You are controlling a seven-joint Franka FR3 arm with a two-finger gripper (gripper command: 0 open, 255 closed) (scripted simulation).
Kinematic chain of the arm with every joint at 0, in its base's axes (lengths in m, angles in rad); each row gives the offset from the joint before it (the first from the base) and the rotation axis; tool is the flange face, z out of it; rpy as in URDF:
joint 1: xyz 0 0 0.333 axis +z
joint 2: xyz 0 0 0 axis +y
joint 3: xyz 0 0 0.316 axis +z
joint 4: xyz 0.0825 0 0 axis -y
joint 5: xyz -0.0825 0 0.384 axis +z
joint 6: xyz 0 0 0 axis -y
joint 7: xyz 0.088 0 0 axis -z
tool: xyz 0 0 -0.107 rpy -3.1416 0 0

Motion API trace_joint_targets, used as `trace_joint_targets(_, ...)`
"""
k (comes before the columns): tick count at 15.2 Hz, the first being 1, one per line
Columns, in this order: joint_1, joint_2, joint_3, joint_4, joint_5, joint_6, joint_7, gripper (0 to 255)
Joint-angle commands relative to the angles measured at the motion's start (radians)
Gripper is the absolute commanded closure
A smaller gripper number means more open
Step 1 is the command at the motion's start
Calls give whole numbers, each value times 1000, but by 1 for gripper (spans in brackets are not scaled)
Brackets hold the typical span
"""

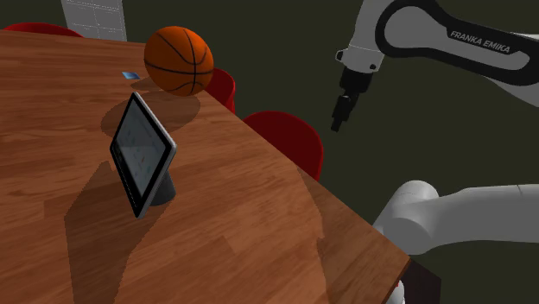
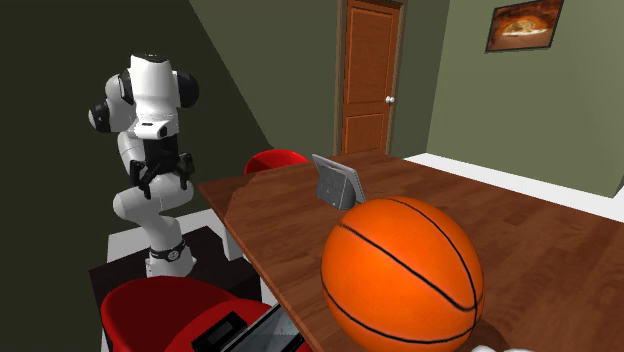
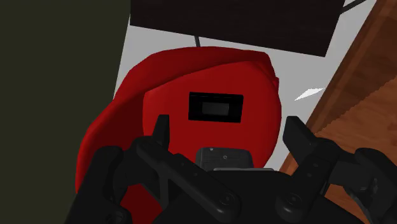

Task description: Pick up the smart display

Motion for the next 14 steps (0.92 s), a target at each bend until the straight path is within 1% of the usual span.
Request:
trace_joint_targets(1, 0, 0, 0, 0, 0, 0, 0, 0)
trace_joint_targets(8, 39, 114, 100, 46, 150, 80, 158, 0)
trace_joint_targets(14, 66, 239, 180, 125, 253, 156, 281, 0)
